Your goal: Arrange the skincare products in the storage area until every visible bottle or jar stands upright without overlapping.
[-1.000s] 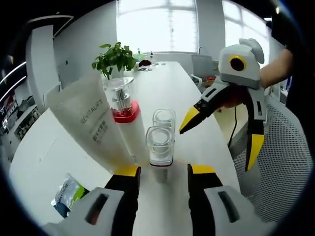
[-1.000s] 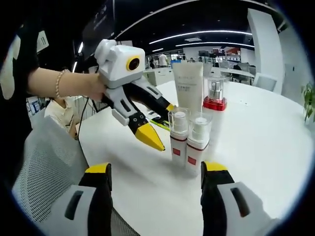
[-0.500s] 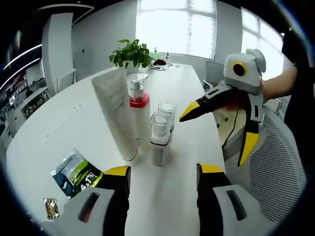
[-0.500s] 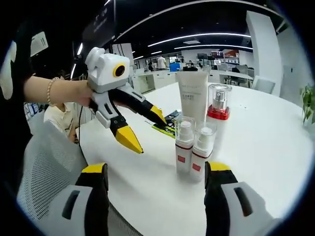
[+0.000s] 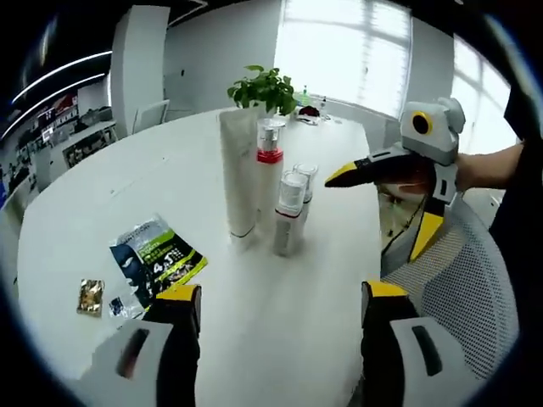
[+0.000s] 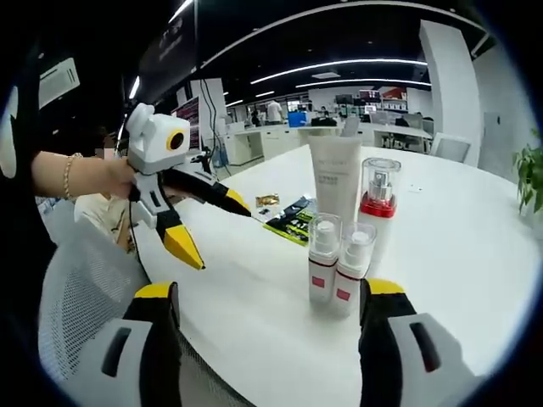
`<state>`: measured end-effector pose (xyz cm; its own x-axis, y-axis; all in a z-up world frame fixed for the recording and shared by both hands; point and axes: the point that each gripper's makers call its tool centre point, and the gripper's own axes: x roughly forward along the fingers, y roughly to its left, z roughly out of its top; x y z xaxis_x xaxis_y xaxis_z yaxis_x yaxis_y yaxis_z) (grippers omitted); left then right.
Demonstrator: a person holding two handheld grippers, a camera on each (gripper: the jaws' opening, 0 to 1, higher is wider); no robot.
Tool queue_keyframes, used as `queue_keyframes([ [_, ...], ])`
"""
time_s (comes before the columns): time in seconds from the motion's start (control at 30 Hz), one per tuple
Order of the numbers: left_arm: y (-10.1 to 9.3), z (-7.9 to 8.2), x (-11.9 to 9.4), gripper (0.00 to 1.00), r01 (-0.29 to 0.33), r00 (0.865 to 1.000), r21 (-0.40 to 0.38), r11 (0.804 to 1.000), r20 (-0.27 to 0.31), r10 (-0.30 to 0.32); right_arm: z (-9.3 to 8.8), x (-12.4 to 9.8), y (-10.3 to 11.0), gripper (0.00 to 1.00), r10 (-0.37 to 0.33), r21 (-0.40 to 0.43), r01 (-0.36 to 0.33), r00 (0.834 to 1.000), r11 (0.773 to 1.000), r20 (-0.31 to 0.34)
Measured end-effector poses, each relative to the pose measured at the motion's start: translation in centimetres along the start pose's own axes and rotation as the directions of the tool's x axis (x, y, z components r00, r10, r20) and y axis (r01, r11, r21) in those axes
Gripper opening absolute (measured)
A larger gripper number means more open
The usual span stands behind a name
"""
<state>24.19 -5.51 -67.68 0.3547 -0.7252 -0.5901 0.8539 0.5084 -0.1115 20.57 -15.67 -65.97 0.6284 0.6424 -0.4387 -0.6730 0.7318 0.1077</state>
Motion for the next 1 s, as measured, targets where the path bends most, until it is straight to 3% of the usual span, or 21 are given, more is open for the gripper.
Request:
queue_keyframes([
  [0.6,-0.5,-4.5,-5.9,0.90,-0.108,0.994,-0.173,0.979,0.005,0.110,0.2,-0.7,0.8,0.95,-0.010,0.007,0.010,1.000,1.000,-0.007],
  [1.0,-0.5,-6.5,-8.9,0.95,-0.173,0.984,-0.228,0.958,0.007,0.179,0.4,-1.1,1.1,0.96,-0.018,-0.014,0.018,1.000,1.000,-0.006],
])
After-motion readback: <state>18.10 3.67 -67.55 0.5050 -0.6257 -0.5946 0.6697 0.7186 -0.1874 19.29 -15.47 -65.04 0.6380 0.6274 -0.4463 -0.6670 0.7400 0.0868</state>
